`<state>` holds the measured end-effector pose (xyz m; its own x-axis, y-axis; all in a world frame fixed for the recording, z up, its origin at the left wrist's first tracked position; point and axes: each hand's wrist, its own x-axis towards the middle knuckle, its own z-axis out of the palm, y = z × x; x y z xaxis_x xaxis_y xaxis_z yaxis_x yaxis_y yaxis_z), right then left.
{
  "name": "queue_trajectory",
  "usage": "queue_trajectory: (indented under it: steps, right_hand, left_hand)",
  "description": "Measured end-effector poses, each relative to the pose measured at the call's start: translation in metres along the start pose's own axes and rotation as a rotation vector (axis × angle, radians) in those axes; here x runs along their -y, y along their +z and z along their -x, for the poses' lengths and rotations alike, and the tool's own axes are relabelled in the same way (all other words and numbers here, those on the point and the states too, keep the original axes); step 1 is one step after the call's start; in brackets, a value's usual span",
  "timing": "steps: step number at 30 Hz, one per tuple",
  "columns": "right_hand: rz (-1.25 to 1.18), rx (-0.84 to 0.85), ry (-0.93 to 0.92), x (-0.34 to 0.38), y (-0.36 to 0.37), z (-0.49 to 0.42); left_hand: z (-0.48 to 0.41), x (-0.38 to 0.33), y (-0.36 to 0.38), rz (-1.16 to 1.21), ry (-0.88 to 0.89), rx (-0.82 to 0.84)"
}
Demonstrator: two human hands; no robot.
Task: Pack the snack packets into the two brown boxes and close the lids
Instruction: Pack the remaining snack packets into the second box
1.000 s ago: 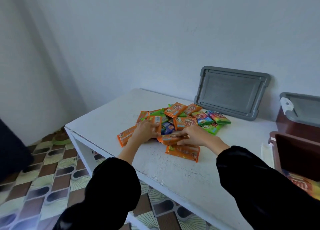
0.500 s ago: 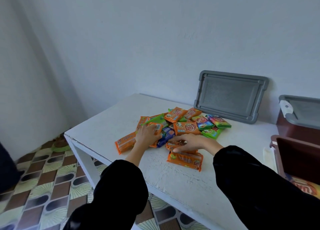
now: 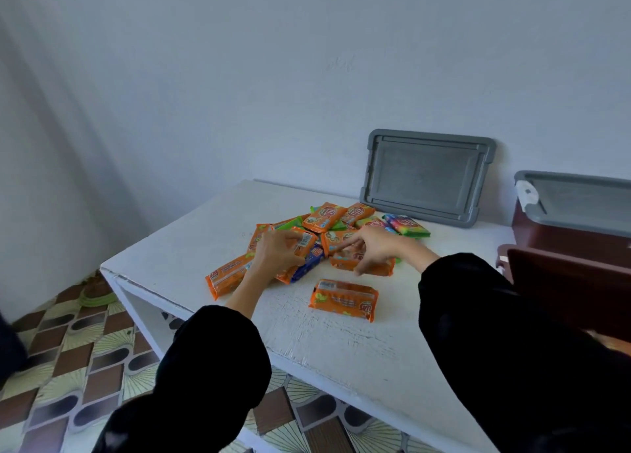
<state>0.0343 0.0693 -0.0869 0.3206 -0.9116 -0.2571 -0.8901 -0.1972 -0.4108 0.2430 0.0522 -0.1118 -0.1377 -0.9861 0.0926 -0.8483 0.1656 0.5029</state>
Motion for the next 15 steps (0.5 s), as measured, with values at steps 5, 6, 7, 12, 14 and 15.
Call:
queue_trajectory:
  steps: [5, 6, 7, 12, 14, 15]
  right_hand:
    - [-0.035, -0.142, 0.09, -0.025, -0.065, 0.056]
    - [-0.044, -0.192, 0.109, -0.032, -0.076, 0.07]
    - [-0.05, -0.238, 0.127, -0.039, -0.086, 0.084]
    - [-0.019, -0.376, 0.247, -0.077, -0.116, 0.17]
    - [-0.004, -0.387, 0.298, -0.093, -0.115, 0.206]
    - [-0.009, -0.39, 0.317, -0.101, -0.113, 0.223]
  left_hand:
    - [0.005, -0.055, -0.022, 0.065, 0.171, 0.036]
    - [0.005, -0.069, -0.025, 0.07, 0.208, 0.045]
    - [0.006, -0.084, -0.027, 0.074, 0.25, 0.056]
    - [0.017, -0.165, -0.022, 0.089, 0.5, 0.137]
    - [0.029, -0.199, -0.011, 0.096, 0.592, 0.204]
    - [0.035, -0.216, -0.005, 0.097, 0.636, 0.24]
